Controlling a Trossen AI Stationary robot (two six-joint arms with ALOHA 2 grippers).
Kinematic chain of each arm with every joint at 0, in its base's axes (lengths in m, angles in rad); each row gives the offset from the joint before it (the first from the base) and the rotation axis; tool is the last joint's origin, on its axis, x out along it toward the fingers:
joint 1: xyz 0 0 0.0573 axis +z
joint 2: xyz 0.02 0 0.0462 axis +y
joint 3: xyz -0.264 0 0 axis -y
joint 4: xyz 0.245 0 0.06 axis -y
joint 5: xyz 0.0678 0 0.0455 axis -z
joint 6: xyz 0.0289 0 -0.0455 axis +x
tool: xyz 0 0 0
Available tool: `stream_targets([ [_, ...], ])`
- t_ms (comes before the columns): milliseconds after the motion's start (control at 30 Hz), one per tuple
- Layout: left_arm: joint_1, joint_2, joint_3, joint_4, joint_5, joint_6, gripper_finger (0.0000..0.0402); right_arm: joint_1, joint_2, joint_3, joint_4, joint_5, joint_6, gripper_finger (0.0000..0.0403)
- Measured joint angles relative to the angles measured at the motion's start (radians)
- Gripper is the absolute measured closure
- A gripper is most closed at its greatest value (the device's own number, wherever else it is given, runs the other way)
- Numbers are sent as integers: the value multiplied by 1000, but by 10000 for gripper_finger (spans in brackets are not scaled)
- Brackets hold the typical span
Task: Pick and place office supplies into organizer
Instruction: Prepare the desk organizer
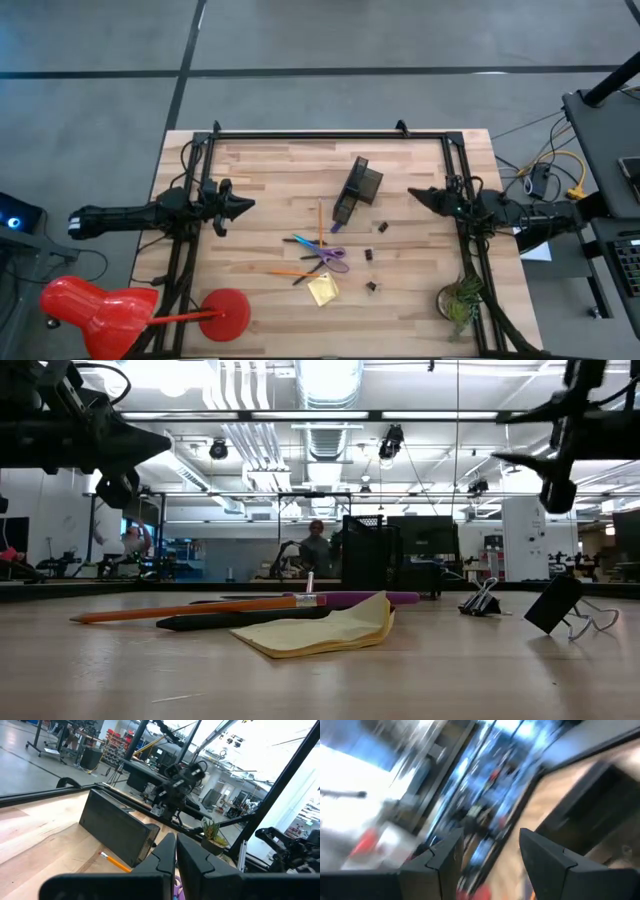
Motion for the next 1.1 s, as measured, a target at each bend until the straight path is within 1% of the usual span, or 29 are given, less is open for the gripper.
stream_targets([
  [67,0,0,0,0,0,0,402,-2,45,0,0,127,37,220],
  [133,0,0,0,0,0,0,402,-3,98,2,-29,183,95,220],
  [200,0,0,0,0,0,0,402,-3,161,2,-75,212,240,220],
  [267,0,0,0,0,0,0,402,-1,245,2,-87,203,389,220],
  [367,0,0,0,0,0,0,402,0,379,8,-76,157,563,220],
  [500,0,0,0,0,0,0,402,-5,568,22,-109,134,737,220],
  [567,0,0,0,0,0,0,402,-8,652,22,-90,131,788,220],
  [633,0,0,0,0,0,0,402,-8,727,28,-21,131,793,220],
  [733,0,0,0,0,0,0,402,-17,825,48,100,131,759,217],
  [867,0,0,0,0,0,0,402,-72,949,109,102,117,709,203],
  [1000,0,0,0,0,0,0,402,-166,1078,180,110,6,616,190],
  [1100,0,-2,0,0,0,0,402,-225,1159,248,112,-43,526,186],
])
